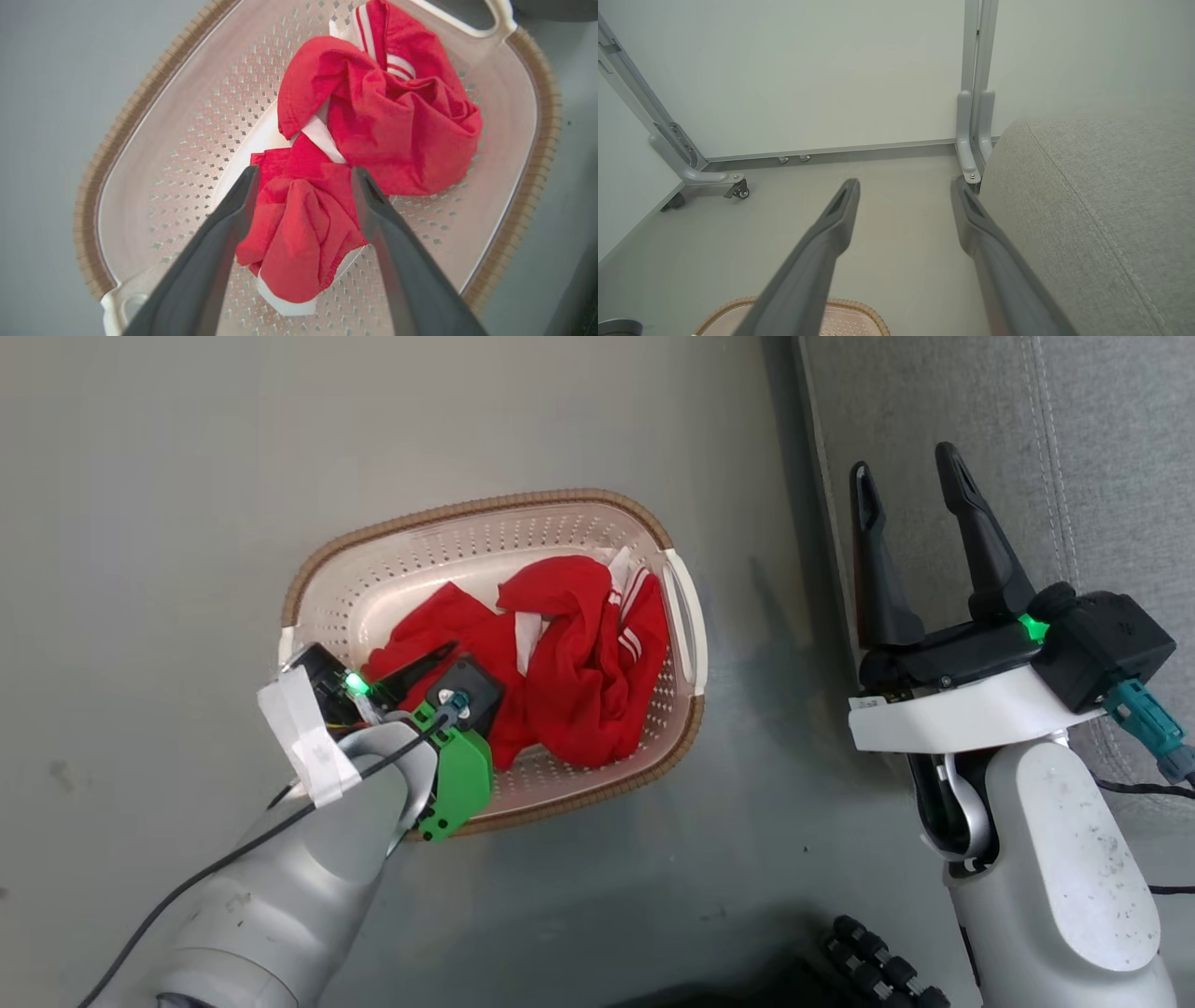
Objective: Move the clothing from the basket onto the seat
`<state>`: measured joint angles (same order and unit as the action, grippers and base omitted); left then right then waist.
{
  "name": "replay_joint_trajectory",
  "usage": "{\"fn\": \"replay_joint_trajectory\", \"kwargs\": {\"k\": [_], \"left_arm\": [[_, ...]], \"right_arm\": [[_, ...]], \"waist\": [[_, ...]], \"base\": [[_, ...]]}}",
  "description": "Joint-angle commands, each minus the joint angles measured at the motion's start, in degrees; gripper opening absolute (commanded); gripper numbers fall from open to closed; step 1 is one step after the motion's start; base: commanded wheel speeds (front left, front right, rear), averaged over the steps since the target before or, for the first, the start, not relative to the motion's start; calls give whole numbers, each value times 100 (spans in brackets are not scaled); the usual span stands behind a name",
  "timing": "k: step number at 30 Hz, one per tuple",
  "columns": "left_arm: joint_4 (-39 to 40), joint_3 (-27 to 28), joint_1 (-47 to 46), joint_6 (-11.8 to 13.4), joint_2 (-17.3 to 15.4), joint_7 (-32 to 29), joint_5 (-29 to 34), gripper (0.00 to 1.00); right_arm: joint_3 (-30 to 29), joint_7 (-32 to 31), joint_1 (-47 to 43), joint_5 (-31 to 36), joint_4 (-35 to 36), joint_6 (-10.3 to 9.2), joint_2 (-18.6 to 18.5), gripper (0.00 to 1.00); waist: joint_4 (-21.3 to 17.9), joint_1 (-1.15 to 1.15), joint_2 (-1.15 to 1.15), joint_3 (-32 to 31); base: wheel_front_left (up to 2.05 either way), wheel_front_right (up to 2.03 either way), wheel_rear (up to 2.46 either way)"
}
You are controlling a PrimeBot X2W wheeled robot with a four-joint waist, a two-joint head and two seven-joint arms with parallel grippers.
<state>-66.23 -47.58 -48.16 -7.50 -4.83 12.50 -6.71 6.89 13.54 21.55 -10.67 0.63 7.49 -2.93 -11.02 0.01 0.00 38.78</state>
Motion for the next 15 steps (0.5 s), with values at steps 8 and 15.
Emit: {"fn": "replay_joint_trajectory", "kwargs": {"k": [8, 15], "left_arm": [[-523, -190, -568, 19, -200, -499, 112, 100], [-676, -374, -792, 63, -345, -1061, 226, 100]], "right_arm": [[169, 140, 254, -185, -160, 0, 5, 100], [286, 163, 349, -339, -156, 0, 4, 100]], "waist": [[-490, -1, 0, 873], [-605, -1, 0, 1129]], "base": [[0, 0, 0], [0, 0, 0]]}}
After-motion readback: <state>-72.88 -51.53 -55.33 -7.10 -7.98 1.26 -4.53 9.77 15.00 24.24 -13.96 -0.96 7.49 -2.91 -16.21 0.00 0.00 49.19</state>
